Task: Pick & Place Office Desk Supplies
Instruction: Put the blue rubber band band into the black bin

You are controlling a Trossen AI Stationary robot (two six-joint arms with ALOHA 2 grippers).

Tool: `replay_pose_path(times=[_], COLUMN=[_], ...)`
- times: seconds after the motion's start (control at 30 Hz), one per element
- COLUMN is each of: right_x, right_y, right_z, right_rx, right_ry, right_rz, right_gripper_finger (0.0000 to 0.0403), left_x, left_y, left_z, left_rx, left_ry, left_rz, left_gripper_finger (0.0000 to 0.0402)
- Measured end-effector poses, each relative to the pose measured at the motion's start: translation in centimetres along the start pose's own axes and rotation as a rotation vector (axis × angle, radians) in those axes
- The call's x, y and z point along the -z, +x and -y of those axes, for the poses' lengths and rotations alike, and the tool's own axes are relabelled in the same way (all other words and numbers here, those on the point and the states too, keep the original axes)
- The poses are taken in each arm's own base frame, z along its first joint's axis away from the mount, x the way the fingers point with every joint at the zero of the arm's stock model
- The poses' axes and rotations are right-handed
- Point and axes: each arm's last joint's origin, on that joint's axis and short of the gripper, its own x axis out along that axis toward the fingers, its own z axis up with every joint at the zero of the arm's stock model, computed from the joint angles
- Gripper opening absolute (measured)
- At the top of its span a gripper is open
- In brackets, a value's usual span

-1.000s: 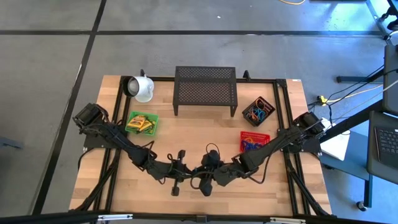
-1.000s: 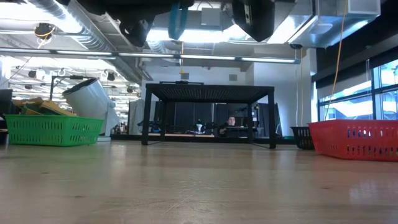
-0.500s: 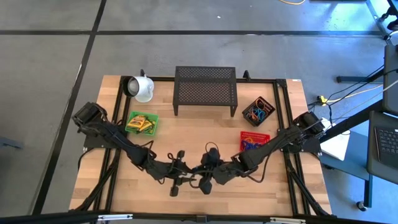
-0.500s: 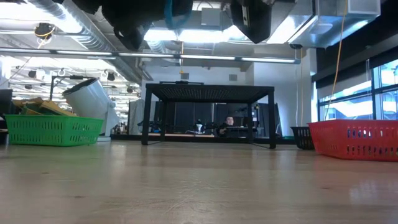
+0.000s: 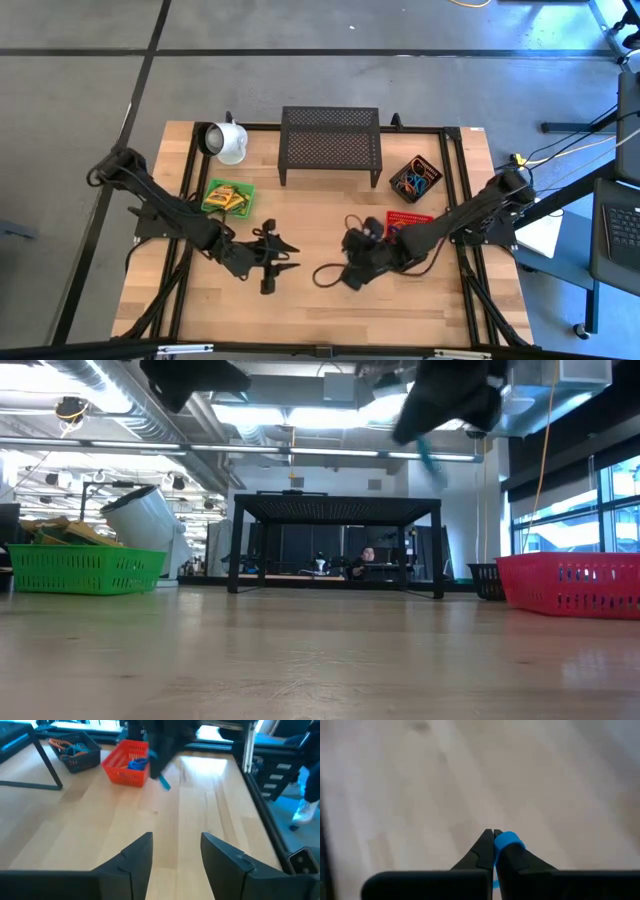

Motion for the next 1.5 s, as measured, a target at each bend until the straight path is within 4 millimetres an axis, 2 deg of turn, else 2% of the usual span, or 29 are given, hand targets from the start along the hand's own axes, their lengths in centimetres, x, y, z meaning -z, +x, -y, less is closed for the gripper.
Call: replay_pose_path(times=[0.37,0.5,0.6,0.8,0.97,1.13,1.23,1.5], right_x=[-0.9,-1.0,-0.9,1.1,2.8,4.8,5.7,6.5], right_y=[-7.5,-9.1,-9.3,-7.9,-5.3,-1.8,-0.4,0.4], right_z=[8.0,11.1,13.3,17.9,20.5,22.0,22.6,23.2], right_rx=[0.360,0.489,0.539,0.668,0.755,0.755,0.733,0.733], right_ry=[-0.038,0.017,0.065,0.225,0.359,0.447,0.488,0.494], right_rz=[-0.060,-0.033,-0.039,-0.071,-0.027,0.026,0.068,0.082], right_gripper_finger=[0.0007,0.0008,0.0008,0.0008,0.0008,0.0009,0.0009,0.0009], left_x=[-0.4,-0.3,-0.3,-0.4,-0.4,-0.4,-0.4,-0.4], left_y=[-0.8,-0.8,-0.8,-0.8,-0.8,-0.8,-0.8,-0.8], left_z=[0.3,0.3,0.3,0.3,0.3,0.3,0.3,0.3], left_rx=[0.072,0.070,0.070,0.073,0.073,0.069,0.067,0.066], left_ry=[-0.011,-0.005,-0.006,-0.009,-0.008,-0.008,-0.008,-0.008], left_rz=[0.003,-0.005,-0.004,0.000,0.000,0.001,0.001,0.002], left_gripper_finger=[0.0164,0.0162,0.0161,0.0164,0.0161,0.0164,0.0163,0.0164])
